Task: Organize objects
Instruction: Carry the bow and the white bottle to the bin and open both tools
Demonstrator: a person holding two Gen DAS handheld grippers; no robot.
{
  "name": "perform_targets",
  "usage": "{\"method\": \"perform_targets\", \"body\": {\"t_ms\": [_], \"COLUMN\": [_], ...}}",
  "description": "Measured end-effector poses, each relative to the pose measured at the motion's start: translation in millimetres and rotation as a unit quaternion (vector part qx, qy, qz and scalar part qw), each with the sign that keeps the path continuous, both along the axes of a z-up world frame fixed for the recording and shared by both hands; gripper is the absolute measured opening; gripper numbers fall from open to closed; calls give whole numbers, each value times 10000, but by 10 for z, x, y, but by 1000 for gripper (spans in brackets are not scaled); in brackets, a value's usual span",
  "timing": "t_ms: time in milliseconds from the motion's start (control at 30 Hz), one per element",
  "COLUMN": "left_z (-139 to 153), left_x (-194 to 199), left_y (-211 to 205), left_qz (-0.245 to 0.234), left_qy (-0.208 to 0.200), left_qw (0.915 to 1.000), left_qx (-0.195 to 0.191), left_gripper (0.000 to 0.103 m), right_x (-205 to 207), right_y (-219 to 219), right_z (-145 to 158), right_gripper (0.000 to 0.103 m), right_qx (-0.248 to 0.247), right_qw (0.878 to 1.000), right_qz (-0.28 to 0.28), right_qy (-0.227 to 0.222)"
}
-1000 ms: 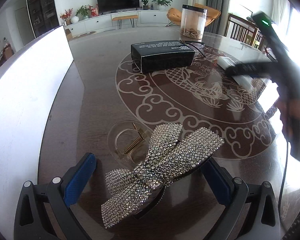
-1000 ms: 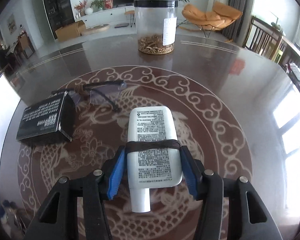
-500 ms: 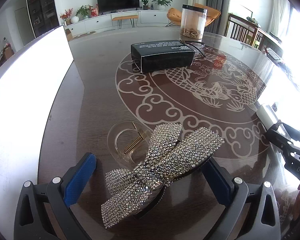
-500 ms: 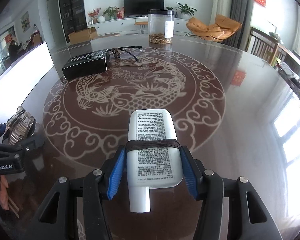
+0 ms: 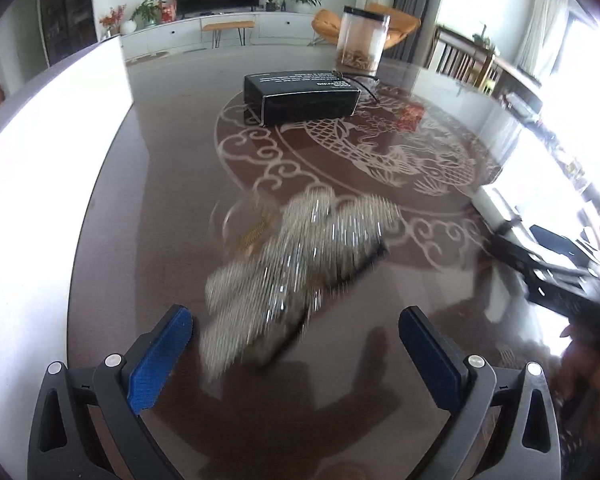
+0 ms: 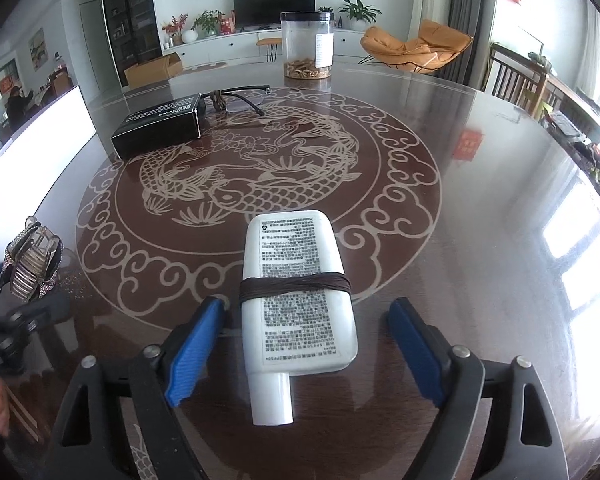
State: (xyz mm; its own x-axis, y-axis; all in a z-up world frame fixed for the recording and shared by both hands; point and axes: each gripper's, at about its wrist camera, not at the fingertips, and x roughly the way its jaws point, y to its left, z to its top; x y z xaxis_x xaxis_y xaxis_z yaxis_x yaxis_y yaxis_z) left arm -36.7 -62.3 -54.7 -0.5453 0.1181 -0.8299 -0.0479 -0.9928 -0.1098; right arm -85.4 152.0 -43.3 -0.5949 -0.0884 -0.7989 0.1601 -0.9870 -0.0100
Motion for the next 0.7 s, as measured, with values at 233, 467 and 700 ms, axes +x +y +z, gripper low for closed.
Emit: {"method": "perform_targets", "body": {"t_ms": [233,467,700], "left_z": [184,155,93], "left_x": [203,-289,-123], "left_y": [-8,58,-52], "left_qz": [-165,-241,-185], "left_qy": [374,296,317], "left_qw": [9982,9954,9993], "left_qx": [-432,-874,-101], "left_gripper": [103,86,47], "right_x": [3,-2,0], "right_y": [-1,-1,98], "right_z": [-7,-10,17], "right_gripper": [90,91,93], "right_qx": [-7,-13,-574], "right_qw": [10000,10000,9981], "right_qz": [54,60,207], "right_qy": [-25,-29,-12]}}
